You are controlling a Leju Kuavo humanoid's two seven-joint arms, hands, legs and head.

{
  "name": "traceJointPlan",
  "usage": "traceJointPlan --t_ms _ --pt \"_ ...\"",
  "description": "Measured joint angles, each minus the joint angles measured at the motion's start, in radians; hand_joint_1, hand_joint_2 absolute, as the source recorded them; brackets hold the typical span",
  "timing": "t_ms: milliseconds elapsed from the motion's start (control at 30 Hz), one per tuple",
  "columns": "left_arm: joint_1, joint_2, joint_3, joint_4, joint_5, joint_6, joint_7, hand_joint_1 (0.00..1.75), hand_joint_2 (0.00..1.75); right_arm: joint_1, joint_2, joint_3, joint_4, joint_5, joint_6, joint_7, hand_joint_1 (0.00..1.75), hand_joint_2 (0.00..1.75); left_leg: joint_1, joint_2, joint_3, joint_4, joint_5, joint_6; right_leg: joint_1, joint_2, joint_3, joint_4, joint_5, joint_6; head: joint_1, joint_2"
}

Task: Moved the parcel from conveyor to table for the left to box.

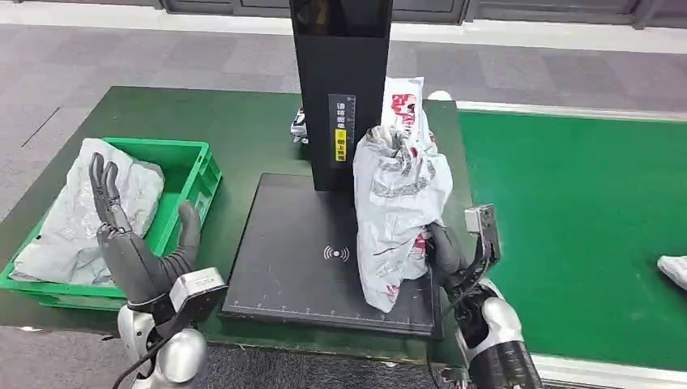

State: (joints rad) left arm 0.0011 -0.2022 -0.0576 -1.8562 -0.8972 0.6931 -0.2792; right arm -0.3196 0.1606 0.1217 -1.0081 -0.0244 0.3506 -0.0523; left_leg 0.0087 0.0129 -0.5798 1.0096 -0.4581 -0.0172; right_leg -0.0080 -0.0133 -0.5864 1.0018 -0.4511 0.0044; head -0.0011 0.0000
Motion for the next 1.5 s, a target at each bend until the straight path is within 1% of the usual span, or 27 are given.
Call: traceJointPlan --t_ms 133,333,467,667,800,933,1067,1233,1367,1500 --pt "-0.008 0.004 -0.018 0.016 0.000 0.000 0.005 0.00 1.75 -0.054 0.014 0.015 0.107 0.004 -0.011 -0.002 0.00 0.00 0.000 -0.001 0.000 0.000 0.002 0.000 0.000 -0.001 0.000 0.000 0.001 0.001 0.000 0.000" --pt "-0.027 0.012 -0.033 0.042 0.014 0.000 0.017 0.00 1.75 -0.156 0.047 0.055 0.303 0.061 -0.037 0.042 0.00 0.00 0.000 0.002 0.002 0.000 0.002 0.000 0.000 0.001 0.000 0.000 0.002 -0.001 0.000 0.000" --pt "-0.042 0.016 -0.040 0.071 0.042 0.000 0.004 0.00 1.75 -0.196 0.076 0.116 0.423 0.078 -0.021 0.034 0.00 0.00 0.000 0.003 0.006 0.000 0.001 -0.001 0.002 0.002 0.004 0.000 0.001 -0.001 0.000 0.000" --pt "-0.049 0.016 -0.040 0.100 0.061 0.000 -0.028 0.00 1.75 -0.225 0.126 0.206 0.519 0.117 0.038 0.043 0.00 0.00 0.001 0.007 0.013 0.000 -0.001 -0.004 0.003 0.006 0.009 0.000 0.000 -0.004 0.000 0.000" --pt "-0.054 0.016 -0.040 0.115 0.067 0.000 -0.027 0.00 1.75 -0.226 0.147 0.289 0.535 0.139 0.098 0.036 0.00 0.00 0.001 0.008 0.015 -0.001 -0.001 -0.005 0.003 0.006 0.010 0.000 0.000 -0.005 0.000 0.000" --pt "-0.054 0.016 -0.040 0.120 0.067 0.000 -0.026 0.00 1.75 -0.226 0.153 0.358 0.537 0.147 0.114 0.024 0.00 0.00 0.001 0.008 0.015 -0.001 0.000 -0.006 0.004 0.006 0.011 0.000 0.000 -0.005 0.000 0.000" --pt "-0.054 0.016 -0.040 0.122 0.067 0.000 -0.025 0.00 1.75 -0.226 0.155 0.389 0.537 0.150 0.119 0.014 0.00 0.00 0.001 0.008 0.015 -0.001 0.000 -0.006 0.003 0.006 0.011 0.000 0.000 -0.005 0.000 0.000" --pt "-0.054 0.017 -0.040 0.123 0.070 0.000 -0.018 0.00 1.75 -0.226 0.153 0.435 0.537 0.165 0.149 -0.029 0.00 0.00 0.001 0.008 0.015 -0.001 0.000 -0.005 0.003 0.006 0.010 0.000 0.000 -0.005 0.000 0.000" --pt "-0.053 0.022 -0.040 0.125 0.074 0.000 -0.016 0.00 1.75 -0.224 0.132 0.470 0.514 0.156 0.153 -0.080 0.00 0.00 0.001 0.007 0.014 -0.001 0.000 -0.005 0.003 0.005 0.010 0.000 0.000 -0.005 0.000 0.000" --pt "-0.042 0.029 -0.032 0.124 0.092 0.000 -0.026 0.00 1.75 -0.181 0.067 0.490 0.425 0.101 0.138 -0.131 0.00 0.00 0.001 0.003 0.013 -0.001 0.000 -0.005 0.003 0.003 0.010 0.000 0.000 -0.005 0.000 0.000"
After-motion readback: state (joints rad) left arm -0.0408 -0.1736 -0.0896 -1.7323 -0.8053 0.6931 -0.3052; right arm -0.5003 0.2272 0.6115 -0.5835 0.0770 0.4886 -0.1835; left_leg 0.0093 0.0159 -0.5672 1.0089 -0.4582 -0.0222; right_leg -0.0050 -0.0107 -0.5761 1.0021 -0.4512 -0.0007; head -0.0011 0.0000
